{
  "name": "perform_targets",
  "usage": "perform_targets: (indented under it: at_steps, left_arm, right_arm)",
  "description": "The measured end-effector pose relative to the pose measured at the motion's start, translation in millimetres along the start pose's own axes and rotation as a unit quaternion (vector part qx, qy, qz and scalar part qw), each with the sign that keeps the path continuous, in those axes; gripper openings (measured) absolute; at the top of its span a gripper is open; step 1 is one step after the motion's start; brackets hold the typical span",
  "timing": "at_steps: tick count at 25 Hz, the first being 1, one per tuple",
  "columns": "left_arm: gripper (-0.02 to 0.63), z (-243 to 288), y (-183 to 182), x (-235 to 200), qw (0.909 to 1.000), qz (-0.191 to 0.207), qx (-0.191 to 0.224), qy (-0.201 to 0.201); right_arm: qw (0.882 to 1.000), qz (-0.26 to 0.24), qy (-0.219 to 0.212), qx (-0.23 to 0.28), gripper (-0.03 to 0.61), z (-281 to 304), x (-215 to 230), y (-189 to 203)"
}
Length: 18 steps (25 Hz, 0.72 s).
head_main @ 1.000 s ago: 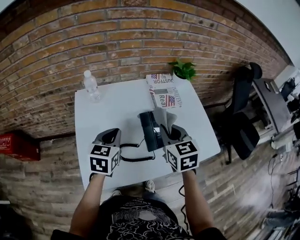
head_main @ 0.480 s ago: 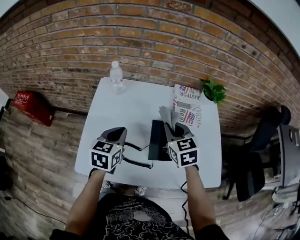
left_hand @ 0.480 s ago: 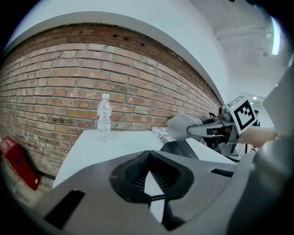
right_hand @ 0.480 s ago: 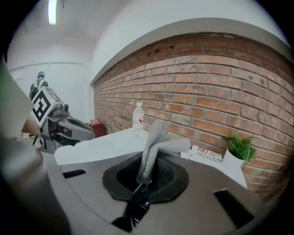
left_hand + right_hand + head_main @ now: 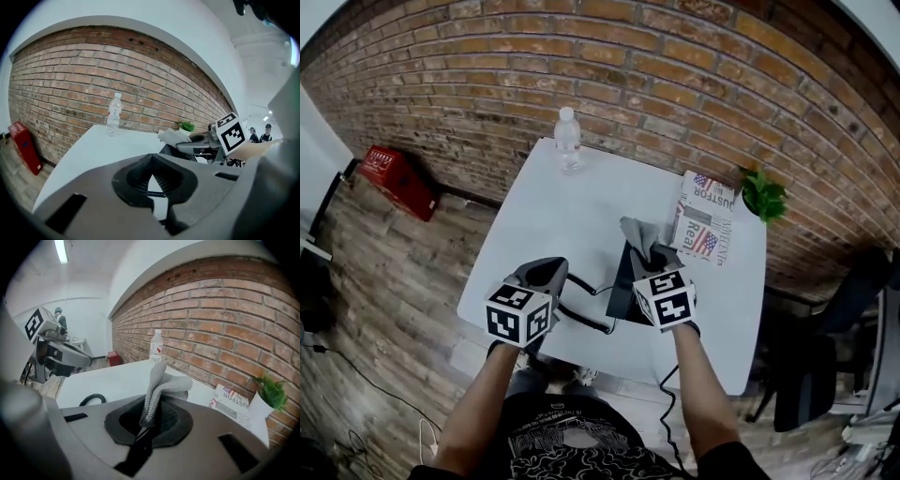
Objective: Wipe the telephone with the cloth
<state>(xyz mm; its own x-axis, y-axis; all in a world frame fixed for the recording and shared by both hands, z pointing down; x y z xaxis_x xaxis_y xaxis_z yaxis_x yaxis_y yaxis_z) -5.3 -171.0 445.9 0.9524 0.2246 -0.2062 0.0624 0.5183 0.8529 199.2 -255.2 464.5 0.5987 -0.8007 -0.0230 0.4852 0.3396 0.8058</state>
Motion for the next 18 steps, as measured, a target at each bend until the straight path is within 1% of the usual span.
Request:
perform_targets:
  at_steps: [3, 10, 18]
  left_arm:
    - [0.006, -5.1, 1.1, 1.6, 0.9999, 0.013, -0.002, -0.003]
    - [0.006, -13.7, 4.8, -1.0, 0.9993, 0.035, -0.001, 0.015]
    - [0.006, -23.0, 10.2, 1.5, 0.9972, 0.049, -0.001, 0.056]
  right_arm:
    - [1.000, 0.003, -0.008, -0.005, 0.011, 6.1, -7.0, 5.2]
    - [1.000, 0.019, 0.009, -0.009, 0.011, 5.9, -20.8, 9.9]
    - [0.998, 0.056, 0.025, -0.019, 0.011, 1.2, -45.0, 25.0]
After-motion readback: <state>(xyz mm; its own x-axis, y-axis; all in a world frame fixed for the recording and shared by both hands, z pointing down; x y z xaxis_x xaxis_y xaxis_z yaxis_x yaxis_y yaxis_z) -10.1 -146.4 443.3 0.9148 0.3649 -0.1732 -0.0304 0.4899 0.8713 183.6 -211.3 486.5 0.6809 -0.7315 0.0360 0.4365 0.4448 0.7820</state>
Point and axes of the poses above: the fingertips, and each gripper's own axes: z forward along the fingers, x to its right, y out of its underside, the point moved 8 cm from there along -z, backward along the fingers, and after that the axes turned 8 degrees about -y, right-handed, at the moved point
